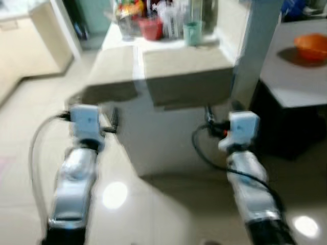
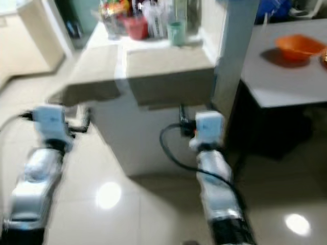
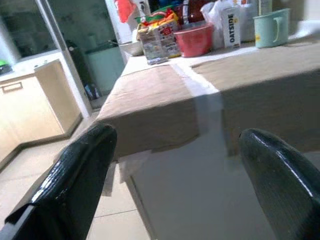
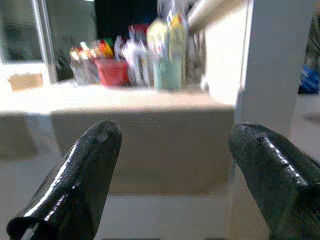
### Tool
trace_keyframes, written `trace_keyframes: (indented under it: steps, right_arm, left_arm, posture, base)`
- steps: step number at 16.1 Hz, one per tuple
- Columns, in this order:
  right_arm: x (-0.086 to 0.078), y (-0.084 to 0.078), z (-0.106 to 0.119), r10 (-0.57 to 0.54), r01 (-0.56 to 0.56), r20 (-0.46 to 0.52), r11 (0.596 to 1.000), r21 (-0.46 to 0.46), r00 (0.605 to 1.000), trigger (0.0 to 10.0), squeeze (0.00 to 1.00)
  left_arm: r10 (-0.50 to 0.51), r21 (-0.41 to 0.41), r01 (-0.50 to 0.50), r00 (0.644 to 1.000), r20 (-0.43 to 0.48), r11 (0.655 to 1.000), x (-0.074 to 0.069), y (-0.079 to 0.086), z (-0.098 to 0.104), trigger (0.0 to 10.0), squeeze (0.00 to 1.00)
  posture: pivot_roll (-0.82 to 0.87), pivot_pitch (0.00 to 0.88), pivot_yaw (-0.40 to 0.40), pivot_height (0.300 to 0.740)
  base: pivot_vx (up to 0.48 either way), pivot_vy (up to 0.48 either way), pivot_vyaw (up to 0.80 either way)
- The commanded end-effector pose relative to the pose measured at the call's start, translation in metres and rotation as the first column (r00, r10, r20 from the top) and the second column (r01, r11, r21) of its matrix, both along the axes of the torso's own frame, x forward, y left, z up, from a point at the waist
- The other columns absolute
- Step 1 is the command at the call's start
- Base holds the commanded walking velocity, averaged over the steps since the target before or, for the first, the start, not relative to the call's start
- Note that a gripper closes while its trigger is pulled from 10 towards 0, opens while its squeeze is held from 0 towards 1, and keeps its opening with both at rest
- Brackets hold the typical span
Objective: Setting the table
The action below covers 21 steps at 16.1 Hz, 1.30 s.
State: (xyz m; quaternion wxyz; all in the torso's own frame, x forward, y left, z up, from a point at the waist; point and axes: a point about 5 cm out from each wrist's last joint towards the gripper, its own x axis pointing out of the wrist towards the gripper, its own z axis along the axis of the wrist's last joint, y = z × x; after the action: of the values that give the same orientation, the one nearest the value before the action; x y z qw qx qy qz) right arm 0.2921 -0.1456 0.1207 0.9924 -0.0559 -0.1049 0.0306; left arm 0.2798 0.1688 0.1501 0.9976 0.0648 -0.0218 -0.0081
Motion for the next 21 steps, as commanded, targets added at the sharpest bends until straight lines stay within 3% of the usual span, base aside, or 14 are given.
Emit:
trace_keyframes:
  steps: [1, 4, 6, 11, 17, 21]
  right_arm:
    - [0.001, 0.016, -0.001, 0.054, -0.054, -0.018, 0.998, 0.018, 0.998, 10.0, 0.0]
    - [0.0, 0.018, -0.001, 0.072, -0.071, -0.016, 0.997, 0.029, 0.997, 10.0, 0.0]
    - [0.0, 0.017, -0.002, 0.062, -0.062, -0.016, 0.998, -0.015, 0.998, 10.0, 0.0]
    - [-0.001, 0.02, -0.004, 0.07, -0.07, -0.018, 0.997, -0.03, 0.997, 10.0, 0.0]
    - [-0.005, 0.023, -0.003, 0.09, -0.09, -0.007, 0.996, -0.021, 0.996, 10.0, 0.0]
    - [0.0, 0.015, 0.027, 0.079, -0.077, 0.053, 0.996, -0.041, 0.995, 10.0, 0.0]
  left_arm:
    - [0.018, 0.03, -0.018, 1.0, 0.014, 0.999, 0.0, 0.008, 0.006, 10.0, 0.0]
    - [0.001, 0.03, -0.002, 1.0, 0.013, 1.0, 0.001, 0.005, 0.007, 10.0, 0.0]
    - [0.004, 0.056, -0.006, 0.999, 0.034, 0.998, 0.001, 0.003, 0.01, 10.0, 0.0]
    - [-0.002, 0.062, 0.0, 1.0, 0.031, 0.998, 0.002, 0.002, 0.01, 10.0, 0.0]
    - [-0.003, 0.06, 0.002, 1.0, 0.021, 0.998, 0.003, 0.0, 0.009, 10.0, 0.0]
    - [0.023, 0.036, -0.023, 1.0, 0.006, 0.999, 0.009, 0.01, 0.01, 10.0, 0.0]
  posture:
    - [-0.11, 0.0, 0.123, 0.74]
    - [-0.11, 0.0, 0.125, 0.74]
    - [-0.11, 0.0, 0.125, 0.74]
    - [-0.11, 0.0, 0.131, 0.74]
    - [-0.12, 0.0, 0.136, 0.74]
    - [-0.13, 0.0, 0.141, 0.74]
  base:
    - [0.458, 0.0, 0.0]
    - [0.456, 0.0, -0.61]
    - [0.469, 0.0, -0.35]
    - [0.0, 0.0, 0.0]
    - [0.084, -0.423, 0.0]
    - [0.307, -0.365, 0.0]
